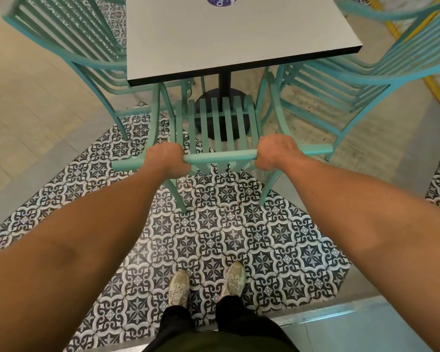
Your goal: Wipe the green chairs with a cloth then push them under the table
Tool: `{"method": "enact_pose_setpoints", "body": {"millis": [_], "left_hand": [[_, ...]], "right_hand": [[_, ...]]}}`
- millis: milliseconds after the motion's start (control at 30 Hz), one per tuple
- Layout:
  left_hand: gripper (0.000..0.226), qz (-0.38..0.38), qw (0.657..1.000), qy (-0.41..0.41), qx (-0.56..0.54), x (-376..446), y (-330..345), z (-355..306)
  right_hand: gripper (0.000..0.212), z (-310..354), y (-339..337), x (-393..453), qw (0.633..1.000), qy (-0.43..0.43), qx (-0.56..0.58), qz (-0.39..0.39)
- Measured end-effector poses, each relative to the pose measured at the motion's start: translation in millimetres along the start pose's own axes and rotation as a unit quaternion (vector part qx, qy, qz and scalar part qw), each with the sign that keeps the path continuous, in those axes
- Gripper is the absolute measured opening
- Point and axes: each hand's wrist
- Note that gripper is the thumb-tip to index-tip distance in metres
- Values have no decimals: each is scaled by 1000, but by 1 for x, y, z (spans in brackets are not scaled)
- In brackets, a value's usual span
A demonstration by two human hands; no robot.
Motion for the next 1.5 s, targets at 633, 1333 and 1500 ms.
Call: {"method": "enact_pose_setpoints", "body": {"millis": [633,1333,1500], "left_hand": [[112,-159,985,9,-60,-76,51,-99],[70,189,863,437,166,14,21,-429],[72,205,856,443,168,64,7,-503]], "right_hand": [[87,-18,57,-74,969,61,115,-209],[65,-230,128,-231,820,396,383,155],[59,-309,129,-227,776,453,404,169]]}}
Point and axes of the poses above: each hand's wrist, its own x-axis towards the middle knuckle, its own y-axis out of the palm, z = x × y, and after that the axes turned 1 degree about x, right-handed
